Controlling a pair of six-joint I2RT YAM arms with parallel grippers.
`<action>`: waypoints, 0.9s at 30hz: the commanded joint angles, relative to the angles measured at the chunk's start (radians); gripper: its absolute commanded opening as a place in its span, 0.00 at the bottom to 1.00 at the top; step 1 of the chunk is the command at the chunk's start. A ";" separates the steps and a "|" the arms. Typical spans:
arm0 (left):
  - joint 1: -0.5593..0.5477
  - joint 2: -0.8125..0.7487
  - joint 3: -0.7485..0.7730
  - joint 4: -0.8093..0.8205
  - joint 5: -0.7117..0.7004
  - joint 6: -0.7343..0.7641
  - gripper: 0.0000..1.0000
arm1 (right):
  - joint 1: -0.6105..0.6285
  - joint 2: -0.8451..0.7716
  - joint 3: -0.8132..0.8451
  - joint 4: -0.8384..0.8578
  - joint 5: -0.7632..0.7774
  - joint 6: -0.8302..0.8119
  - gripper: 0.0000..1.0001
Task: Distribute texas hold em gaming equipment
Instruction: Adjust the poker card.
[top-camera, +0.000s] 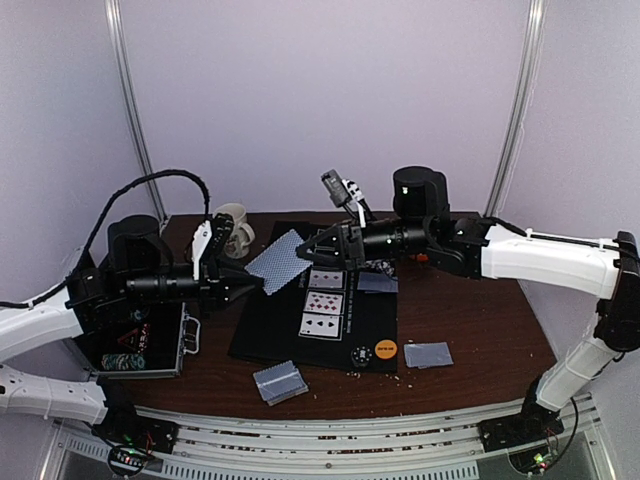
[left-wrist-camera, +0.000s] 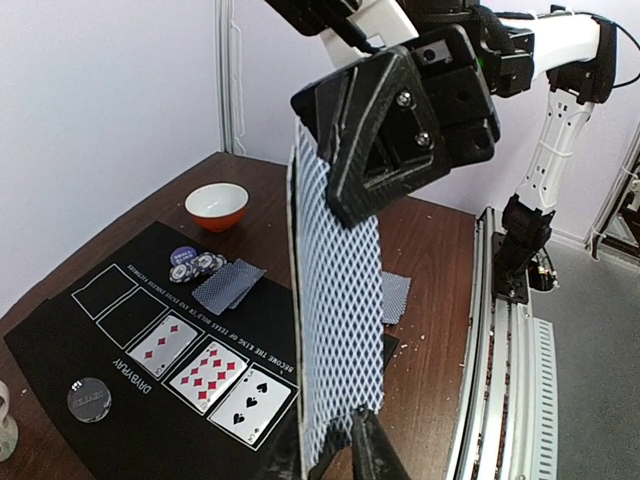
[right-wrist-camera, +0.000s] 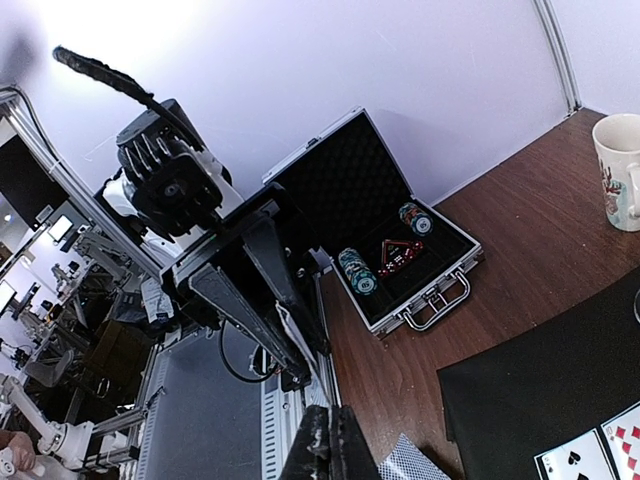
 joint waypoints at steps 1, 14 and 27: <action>0.001 0.016 0.001 0.104 0.044 -0.012 0.15 | 0.005 0.015 0.008 0.038 -0.032 -0.001 0.00; 0.000 0.015 -0.005 0.109 0.098 -0.023 0.00 | 0.004 0.021 0.027 -0.034 0.009 -0.050 0.18; 0.001 0.019 0.011 0.061 0.110 0.021 0.00 | 0.012 0.034 0.062 -0.039 -0.039 -0.096 0.00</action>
